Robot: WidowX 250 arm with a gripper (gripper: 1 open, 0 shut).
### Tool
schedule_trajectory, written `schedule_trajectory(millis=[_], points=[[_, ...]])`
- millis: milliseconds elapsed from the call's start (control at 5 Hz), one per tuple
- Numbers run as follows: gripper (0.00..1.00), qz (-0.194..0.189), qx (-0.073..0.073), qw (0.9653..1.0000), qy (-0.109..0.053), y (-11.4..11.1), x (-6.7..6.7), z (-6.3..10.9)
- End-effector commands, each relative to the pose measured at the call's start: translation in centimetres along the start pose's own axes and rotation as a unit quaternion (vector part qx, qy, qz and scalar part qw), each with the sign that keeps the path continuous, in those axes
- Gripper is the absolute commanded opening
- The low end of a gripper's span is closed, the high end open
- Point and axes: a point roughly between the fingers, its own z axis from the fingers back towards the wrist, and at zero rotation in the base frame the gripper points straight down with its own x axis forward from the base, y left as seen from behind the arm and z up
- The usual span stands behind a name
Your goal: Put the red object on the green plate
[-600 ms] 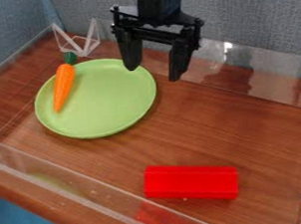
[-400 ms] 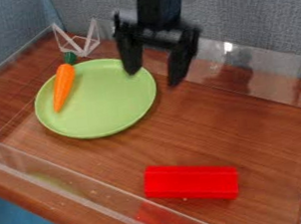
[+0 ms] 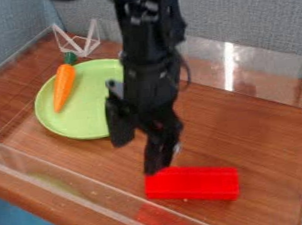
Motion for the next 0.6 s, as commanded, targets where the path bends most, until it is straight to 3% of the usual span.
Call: schedule_trajectory(millis=[0, 200, 400], points=[[1.00, -0.076, 0.020, 0.9964, -0.033, -0.4, 0.5, -0.7], [1.00, -0.125, 0.029, 0.9906, -0.048, -1.1, 1.0, -2.2], [1.00, -0.149, 0.040, 0.9861, -0.061, -1.3, 1.5, -3.8]])
